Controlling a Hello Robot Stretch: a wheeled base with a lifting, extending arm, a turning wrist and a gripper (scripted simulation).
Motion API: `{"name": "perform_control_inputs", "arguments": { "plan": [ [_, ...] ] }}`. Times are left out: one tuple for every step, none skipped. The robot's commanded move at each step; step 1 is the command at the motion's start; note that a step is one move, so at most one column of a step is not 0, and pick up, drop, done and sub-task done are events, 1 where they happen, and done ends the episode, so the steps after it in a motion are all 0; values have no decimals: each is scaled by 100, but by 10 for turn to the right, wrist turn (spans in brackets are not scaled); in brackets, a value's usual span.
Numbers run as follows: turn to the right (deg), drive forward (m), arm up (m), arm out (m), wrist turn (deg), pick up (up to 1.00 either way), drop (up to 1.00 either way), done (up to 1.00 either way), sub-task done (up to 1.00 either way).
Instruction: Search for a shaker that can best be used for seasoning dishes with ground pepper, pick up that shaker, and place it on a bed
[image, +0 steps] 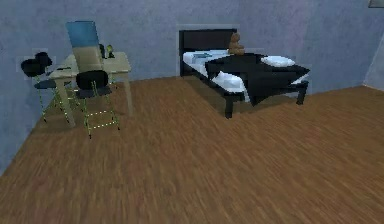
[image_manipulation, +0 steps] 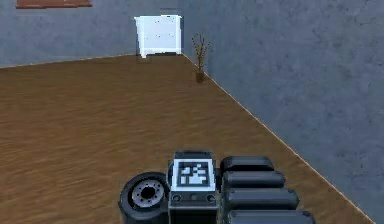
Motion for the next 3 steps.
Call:
{"name": "perform_control_inputs", "arguments": {
  "plan": [
    [-30, 0, 0, 0, 0, 0, 0, 0, 0],
    [0, 100, 0, 0, 0, 0, 0, 0, 0],
    [0, 100, 0, 0, 0, 0, 0, 0, 0]
  ]
}}
